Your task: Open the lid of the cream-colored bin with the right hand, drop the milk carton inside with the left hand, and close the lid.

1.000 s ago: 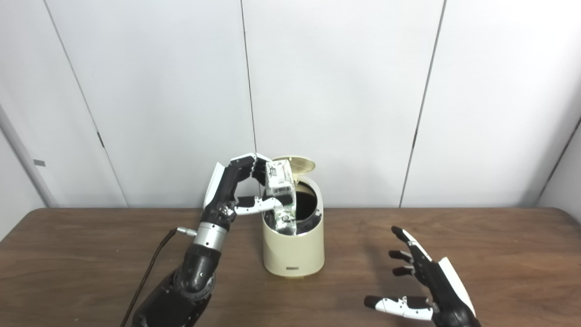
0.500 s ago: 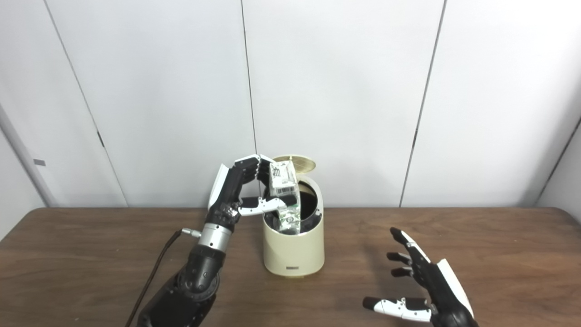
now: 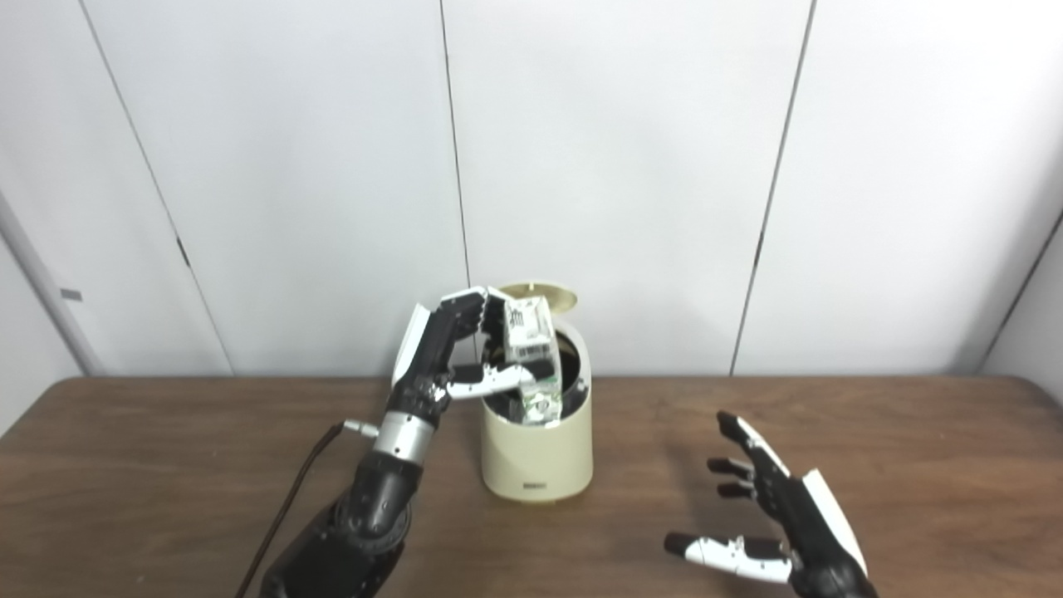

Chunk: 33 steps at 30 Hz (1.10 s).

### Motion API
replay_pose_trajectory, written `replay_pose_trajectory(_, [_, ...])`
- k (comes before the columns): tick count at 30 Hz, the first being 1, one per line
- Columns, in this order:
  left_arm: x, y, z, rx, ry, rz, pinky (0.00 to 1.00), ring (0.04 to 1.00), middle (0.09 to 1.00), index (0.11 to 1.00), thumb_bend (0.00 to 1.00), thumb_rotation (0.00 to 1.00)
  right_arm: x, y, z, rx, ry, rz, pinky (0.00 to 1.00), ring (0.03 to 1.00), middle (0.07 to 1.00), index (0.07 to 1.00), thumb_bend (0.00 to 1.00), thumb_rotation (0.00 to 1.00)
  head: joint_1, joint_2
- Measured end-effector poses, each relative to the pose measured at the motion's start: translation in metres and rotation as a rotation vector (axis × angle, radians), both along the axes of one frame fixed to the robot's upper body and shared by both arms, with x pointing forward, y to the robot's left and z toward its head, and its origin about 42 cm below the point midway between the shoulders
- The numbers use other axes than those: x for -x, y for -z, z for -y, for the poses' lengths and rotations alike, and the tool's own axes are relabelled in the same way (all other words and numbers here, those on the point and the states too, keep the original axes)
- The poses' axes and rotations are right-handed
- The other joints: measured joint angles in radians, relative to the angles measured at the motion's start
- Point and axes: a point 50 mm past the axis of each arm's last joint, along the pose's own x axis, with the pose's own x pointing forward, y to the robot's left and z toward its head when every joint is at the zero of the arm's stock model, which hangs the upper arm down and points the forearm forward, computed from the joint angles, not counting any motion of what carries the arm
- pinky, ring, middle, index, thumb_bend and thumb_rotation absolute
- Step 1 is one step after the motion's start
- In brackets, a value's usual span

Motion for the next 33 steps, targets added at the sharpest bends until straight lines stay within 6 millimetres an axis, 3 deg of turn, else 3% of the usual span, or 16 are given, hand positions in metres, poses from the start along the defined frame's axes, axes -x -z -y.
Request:
replay_pose_trajectory(8, [0.002, 0.009, 0.002, -0.054, -0.074, 0.061, 0.47, 0.456, 0.485, 0.497, 0.51, 0.00, 0.002, -0.006, -0.004, -0.009, -0.004, 0.023, 0.73, 0.779, 0.921, 0.929, 0.71, 0.19, -0.003, 0.003])
replay_pose_trajectory(15, [0.002, 0.011, 0.001, -0.078, -0.116, 0.114, 0.47, 0.457, 0.486, 0.494, 0.51, 0.00, 0.002, -0.005, -0.003, -0.008, 0.001, 0.014, 0.72, 0.770, 0.920, 0.932, 0.71, 0.22, -0.002, 0.006])
replay_pose_trajectory(33, [0.000, 0.014, -0.003, -0.087, -0.188, 0.161, 0.47, 0.458, 0.486, 0.494, 0.51, 0.00, 0.001, -0.005, 0.001, -0.008, -0.009, 0.013, 0.74, 0.782, 0.924, 0.927, 0.69, 0.18, -0.002, 0.011])
